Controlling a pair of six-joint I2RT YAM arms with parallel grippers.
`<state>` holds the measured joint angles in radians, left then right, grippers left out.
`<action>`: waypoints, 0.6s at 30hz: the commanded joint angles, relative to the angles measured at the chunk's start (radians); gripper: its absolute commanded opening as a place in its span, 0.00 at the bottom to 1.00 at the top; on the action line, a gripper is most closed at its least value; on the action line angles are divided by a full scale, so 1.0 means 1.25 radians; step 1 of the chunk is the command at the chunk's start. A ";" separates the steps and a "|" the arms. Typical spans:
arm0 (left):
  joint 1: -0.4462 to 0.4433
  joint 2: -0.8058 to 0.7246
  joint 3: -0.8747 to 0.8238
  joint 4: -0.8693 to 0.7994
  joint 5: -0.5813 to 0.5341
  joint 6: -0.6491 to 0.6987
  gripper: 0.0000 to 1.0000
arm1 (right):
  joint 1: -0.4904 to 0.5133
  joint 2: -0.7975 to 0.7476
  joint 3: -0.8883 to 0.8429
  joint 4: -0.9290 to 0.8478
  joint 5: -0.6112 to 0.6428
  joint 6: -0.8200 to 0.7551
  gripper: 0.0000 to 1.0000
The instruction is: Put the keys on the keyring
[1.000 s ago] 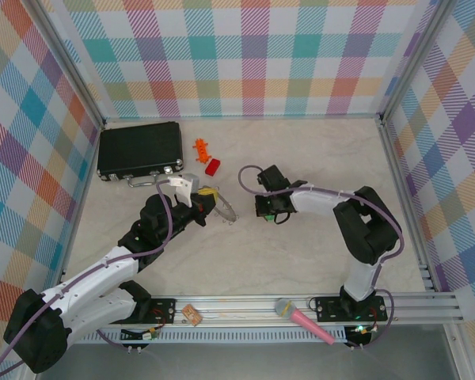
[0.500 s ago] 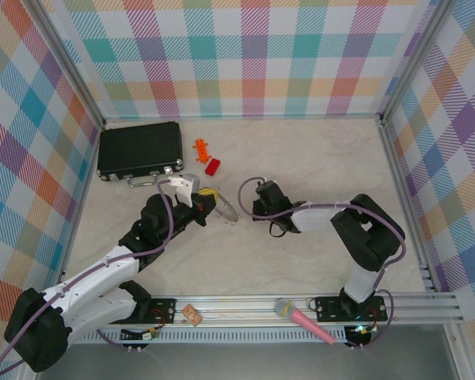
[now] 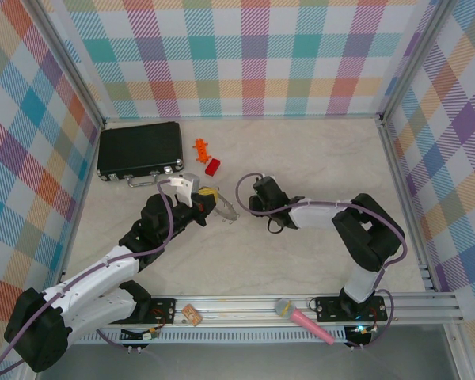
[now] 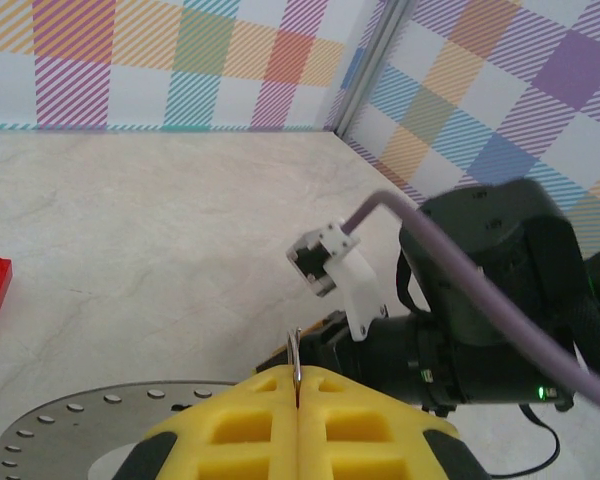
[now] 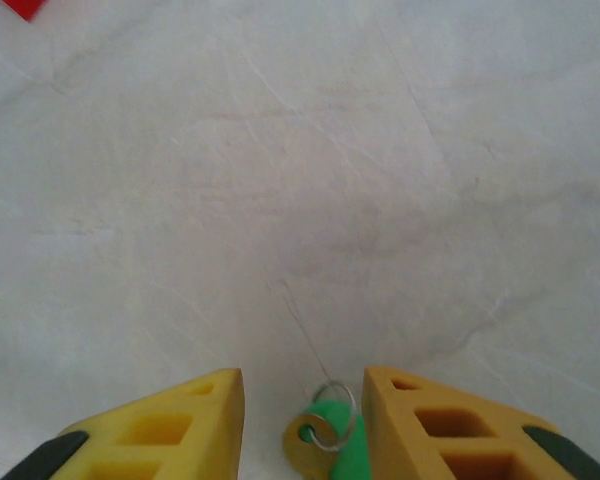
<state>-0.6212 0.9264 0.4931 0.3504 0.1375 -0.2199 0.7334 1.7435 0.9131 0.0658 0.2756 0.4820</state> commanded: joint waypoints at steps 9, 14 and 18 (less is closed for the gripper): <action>-0.010 -0.012 -0.008 0.038 0.002 -0.005 0.00 | -0.117 0.062 0.285 -0.461 -0.251 -0.033 0.36; -0.009 -0.007 -0.004 0.034 0.007 -0.003 0.00 | -0.176 0.132 0.382 -0.582 -0.421 -0.051 0.33; -0.011 -0.004 -0.003 0.032 0.008 -0.001 0.00 | -0.195 0.191 0.457 -0.665 -0.476 -0.083 0.29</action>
<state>-0.6216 0.9264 0.4931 0.3504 0.1379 -0.2195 0.4900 1.9514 1.4246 -0.6140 -0.1932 0.4217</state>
